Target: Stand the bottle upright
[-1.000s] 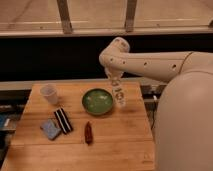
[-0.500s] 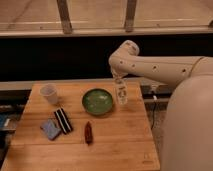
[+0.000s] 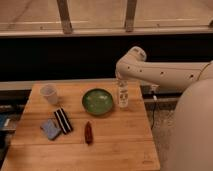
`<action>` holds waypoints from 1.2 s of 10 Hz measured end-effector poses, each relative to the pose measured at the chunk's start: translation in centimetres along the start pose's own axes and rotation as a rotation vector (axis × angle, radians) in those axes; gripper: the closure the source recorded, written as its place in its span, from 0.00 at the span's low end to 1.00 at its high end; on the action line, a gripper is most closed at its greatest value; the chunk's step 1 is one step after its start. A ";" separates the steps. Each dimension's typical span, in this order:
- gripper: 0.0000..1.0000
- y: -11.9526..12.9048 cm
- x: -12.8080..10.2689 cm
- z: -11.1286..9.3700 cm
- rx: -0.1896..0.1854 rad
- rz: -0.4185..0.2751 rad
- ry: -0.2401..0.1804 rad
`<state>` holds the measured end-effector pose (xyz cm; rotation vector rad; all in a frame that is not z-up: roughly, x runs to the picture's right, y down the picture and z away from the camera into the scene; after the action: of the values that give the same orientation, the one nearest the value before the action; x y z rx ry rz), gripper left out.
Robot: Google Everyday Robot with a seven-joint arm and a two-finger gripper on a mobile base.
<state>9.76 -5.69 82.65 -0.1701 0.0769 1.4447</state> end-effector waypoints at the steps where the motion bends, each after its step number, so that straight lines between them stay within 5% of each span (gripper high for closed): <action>1: 1.00 -0.2 0.3 0.4 -0.005 0.011 0.006; 7: 0.99 -0.6 1.2 1.5 -0.023 0.032 0.030; 12: 0.59 -0.4 1.7 1.4 -0.023 0.027 0.040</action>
<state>10.31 -3.85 83.81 -0.2171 0.0957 1.4699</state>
